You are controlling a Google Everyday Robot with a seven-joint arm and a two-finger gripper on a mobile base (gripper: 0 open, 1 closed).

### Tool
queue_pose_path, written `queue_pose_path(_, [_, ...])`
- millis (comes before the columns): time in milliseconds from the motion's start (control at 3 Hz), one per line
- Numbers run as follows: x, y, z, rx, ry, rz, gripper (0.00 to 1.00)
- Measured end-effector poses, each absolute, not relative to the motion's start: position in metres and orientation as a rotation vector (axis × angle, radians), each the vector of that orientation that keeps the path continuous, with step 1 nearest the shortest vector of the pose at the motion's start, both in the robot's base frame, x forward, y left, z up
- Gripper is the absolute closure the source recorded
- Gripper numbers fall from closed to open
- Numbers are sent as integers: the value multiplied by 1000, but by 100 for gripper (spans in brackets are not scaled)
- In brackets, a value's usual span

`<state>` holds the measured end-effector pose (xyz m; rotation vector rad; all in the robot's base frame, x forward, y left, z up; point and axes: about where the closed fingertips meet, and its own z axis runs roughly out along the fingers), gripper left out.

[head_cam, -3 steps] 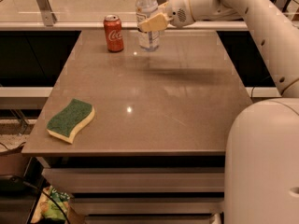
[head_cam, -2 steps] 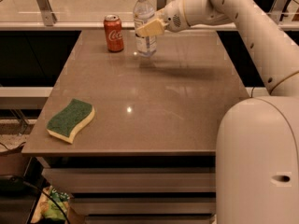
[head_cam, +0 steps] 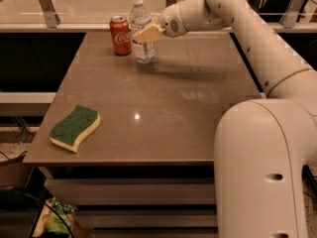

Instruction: Move blue plastic bottle near coke can

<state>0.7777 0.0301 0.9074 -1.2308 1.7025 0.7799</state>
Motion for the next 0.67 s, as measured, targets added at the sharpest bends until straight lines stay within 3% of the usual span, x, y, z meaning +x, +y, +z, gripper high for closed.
queue_pose_path(667, [791, 36, 914, -1210, 1607, 803, 100])
